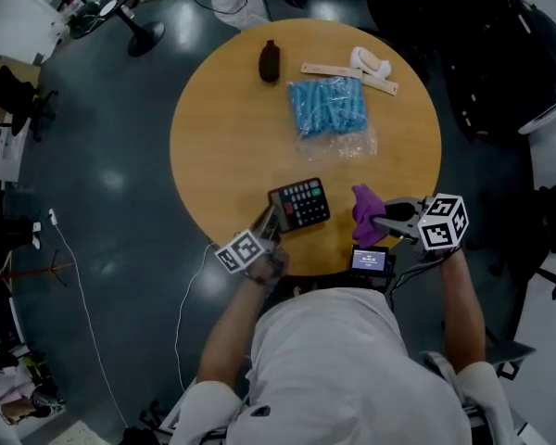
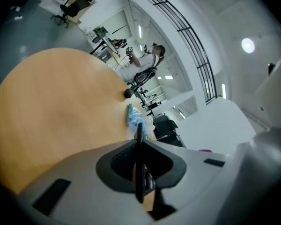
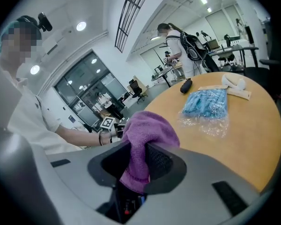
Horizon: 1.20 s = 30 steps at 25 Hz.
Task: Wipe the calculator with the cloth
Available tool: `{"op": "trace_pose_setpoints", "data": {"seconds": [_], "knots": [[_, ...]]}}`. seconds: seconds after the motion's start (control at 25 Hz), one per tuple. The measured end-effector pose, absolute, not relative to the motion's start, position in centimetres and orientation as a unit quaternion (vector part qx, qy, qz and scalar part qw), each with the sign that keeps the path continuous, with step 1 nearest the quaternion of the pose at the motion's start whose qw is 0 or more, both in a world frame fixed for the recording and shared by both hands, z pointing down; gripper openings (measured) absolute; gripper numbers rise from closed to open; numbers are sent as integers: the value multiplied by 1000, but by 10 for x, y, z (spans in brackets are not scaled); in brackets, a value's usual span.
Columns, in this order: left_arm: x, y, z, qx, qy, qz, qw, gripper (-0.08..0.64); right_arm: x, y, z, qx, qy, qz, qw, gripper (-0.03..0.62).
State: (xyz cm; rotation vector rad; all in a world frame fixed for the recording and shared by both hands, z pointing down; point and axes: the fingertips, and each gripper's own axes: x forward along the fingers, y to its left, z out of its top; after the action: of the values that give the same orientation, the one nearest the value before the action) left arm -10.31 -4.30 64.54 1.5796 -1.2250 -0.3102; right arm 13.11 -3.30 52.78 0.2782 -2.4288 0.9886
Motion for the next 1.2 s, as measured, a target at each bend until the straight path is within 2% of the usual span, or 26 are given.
{"op": "trace_pose_setpoints", "data": {"seconds": [0.24,0.56,1.2], "knots": [[-106,-35,712,608,-528,-142,576,43,128,-25,539,108,-888,393,215,100],[-114,-25,749,566,-532,-165,608,43,123,-16,537,105,-887,401,203,100],[-112,-22,758,563,-540,-151,607,45,119,-15,534,103,-888,404,193,100]]}}
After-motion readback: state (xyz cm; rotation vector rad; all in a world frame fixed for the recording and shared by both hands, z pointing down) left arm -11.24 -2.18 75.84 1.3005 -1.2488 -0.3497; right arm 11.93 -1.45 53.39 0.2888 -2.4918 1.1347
